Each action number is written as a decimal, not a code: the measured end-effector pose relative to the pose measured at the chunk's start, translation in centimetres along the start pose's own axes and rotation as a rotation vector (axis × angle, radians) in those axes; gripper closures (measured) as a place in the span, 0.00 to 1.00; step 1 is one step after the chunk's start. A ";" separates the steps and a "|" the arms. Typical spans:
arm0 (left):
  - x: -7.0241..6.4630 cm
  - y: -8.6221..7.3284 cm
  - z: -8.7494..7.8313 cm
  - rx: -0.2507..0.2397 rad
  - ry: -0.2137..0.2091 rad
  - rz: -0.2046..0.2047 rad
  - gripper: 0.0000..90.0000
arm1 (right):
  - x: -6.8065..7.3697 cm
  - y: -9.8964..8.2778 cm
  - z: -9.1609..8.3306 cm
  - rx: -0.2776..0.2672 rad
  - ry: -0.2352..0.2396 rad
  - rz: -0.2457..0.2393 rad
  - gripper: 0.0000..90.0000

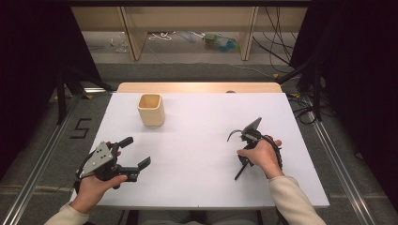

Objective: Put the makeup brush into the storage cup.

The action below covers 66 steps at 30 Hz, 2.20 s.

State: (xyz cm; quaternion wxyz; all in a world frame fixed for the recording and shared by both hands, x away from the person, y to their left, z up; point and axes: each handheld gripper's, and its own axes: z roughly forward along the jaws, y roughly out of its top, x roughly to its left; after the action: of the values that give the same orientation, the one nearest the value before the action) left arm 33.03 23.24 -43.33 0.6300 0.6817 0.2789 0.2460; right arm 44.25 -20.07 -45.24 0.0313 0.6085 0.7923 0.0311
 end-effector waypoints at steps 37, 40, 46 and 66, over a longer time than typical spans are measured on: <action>0.0 0.0 0.0 0.002 0.003 -0.003 0.06 | -0.5 0.0 -0.2 -0.006 0.012 -0.041 0.74; 0.0 0.0 0.0 0.003 0.004 -0.002 0.06 | -0.6 0.1 -0.3 0.000 0.015 -0.047 0.76; 0.1 0.0 0.0 0.003 0.003 0.007 0.06 | -0.7 0.1 -0.2 -0.008 0.014 -0.053 0.81; 0.1 0.0 0.0 0.004 0.003 0.004 0.07 | -1.0 0.1 -0.2 -0.013 0.024 -0.046 0.93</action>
State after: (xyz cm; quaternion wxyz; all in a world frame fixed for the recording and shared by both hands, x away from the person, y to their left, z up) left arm 33.09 23.33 -43.34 0.6278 0.6833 0.2788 0.2475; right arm 44.60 -21.03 -45.03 0.0263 0.5894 0.8062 0.0429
